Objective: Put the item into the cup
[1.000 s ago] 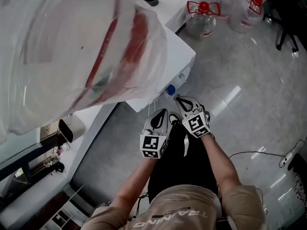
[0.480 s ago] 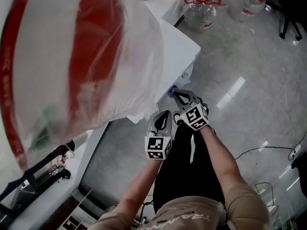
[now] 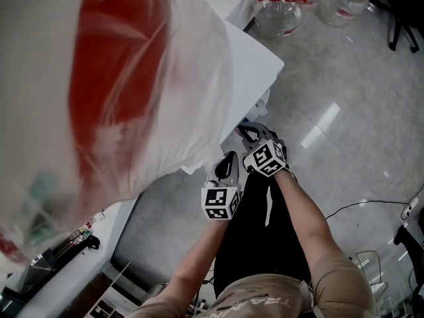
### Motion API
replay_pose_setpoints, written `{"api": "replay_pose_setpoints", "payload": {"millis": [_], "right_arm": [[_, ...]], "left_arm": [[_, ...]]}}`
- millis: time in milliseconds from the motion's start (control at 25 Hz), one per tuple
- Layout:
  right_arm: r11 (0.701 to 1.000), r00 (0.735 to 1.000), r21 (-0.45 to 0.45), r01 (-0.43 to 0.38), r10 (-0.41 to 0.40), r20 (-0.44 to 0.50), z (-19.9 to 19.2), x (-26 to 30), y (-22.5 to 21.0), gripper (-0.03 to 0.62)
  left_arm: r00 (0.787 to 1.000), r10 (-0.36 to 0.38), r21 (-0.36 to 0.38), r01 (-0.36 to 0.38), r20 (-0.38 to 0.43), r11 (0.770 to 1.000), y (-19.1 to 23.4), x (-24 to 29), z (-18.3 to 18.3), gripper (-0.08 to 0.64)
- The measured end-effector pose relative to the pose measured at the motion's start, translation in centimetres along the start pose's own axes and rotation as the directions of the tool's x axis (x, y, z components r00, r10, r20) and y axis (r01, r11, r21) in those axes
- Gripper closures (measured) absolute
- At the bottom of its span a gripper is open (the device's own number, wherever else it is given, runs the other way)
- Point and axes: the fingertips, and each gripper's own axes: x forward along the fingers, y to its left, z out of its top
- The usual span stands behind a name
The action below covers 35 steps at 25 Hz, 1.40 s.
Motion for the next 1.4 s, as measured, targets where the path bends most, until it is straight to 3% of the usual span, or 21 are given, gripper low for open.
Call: {"api": "replay_pose_setpoints", "payload": {"millis": [400,800,1200,1400], "right_arm": [[0.998,1.0,-0.055,0.03,-0.029,0.011,0.3,-1.1,0.2,0.579],[0.999,1.0,-0.047,0.024,-0.024,-0.011,1.9,-9.5,1.6,0.58],[0.995,0.997,-0.082,0.054,-0.05,0.059,13.0,-21.0,3.4,0.58],[0.988,0.992,-0.144,0.064,-0.047,0.116,18.3,-24.8,3.1,0.58]], "left_arm": [[1.0,-0.003,0.006,0.003,-0.012,1.0,0.3,-0.7,-0.4,0.553],[0.999,-0.038,0.061,0.038,-0.001,0.997,-2.8,-4.4,1.8,0.552],[0.994,-0.078,0.082,0.072,0.08,0.994,-7.4,-12.6,10.0,0.553],[0.983,-0.081,0.126,0.06,0.164,0.99,-9.2,-15.1,14.8,0.552]]}}
